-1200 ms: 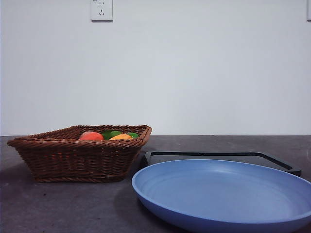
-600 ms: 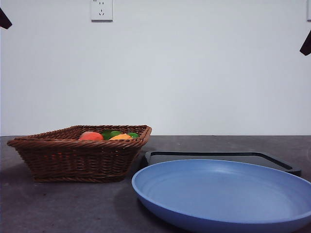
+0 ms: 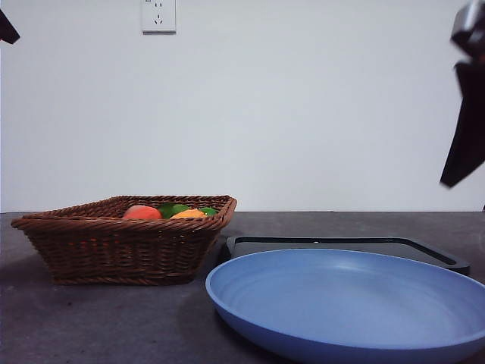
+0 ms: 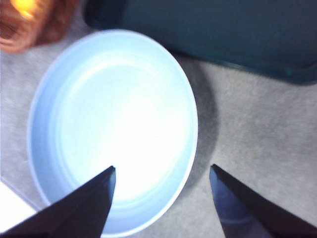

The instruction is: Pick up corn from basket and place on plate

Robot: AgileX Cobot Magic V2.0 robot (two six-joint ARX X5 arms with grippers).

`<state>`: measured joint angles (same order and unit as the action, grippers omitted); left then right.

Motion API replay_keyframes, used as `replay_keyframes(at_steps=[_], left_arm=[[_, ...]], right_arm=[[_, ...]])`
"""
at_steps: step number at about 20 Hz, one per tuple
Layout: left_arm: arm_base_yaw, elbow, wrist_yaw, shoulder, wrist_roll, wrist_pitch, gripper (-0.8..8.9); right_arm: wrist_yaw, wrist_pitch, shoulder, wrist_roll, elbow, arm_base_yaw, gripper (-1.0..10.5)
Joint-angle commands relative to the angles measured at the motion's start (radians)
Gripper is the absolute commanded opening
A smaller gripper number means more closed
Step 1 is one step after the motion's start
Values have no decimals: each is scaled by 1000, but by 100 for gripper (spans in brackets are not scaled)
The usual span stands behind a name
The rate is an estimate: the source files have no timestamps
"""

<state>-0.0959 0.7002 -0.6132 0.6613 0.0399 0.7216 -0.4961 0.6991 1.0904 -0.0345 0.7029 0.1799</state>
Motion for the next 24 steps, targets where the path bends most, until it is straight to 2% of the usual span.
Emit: replay_keyframes(at_steps=[1,8,13,20,24], left_arm=[[-2,17,-8,7,-1,-11,391],[-2,17,-7,7,1,-11,391],[-2,17,-7,7,2,-12,391],[-2,17,-7,7,2,-13,391],[-3,17,-7,7,2,-14,391]], right_arm=[[0,-39,79,-7,19,16,296],[-1,-130,262,-6,19,22,248],[-2,-148,323,-6,19,29,196],[1,-160,366,-6,19,59,66],[54,-159,374,-7,19,59,1]])
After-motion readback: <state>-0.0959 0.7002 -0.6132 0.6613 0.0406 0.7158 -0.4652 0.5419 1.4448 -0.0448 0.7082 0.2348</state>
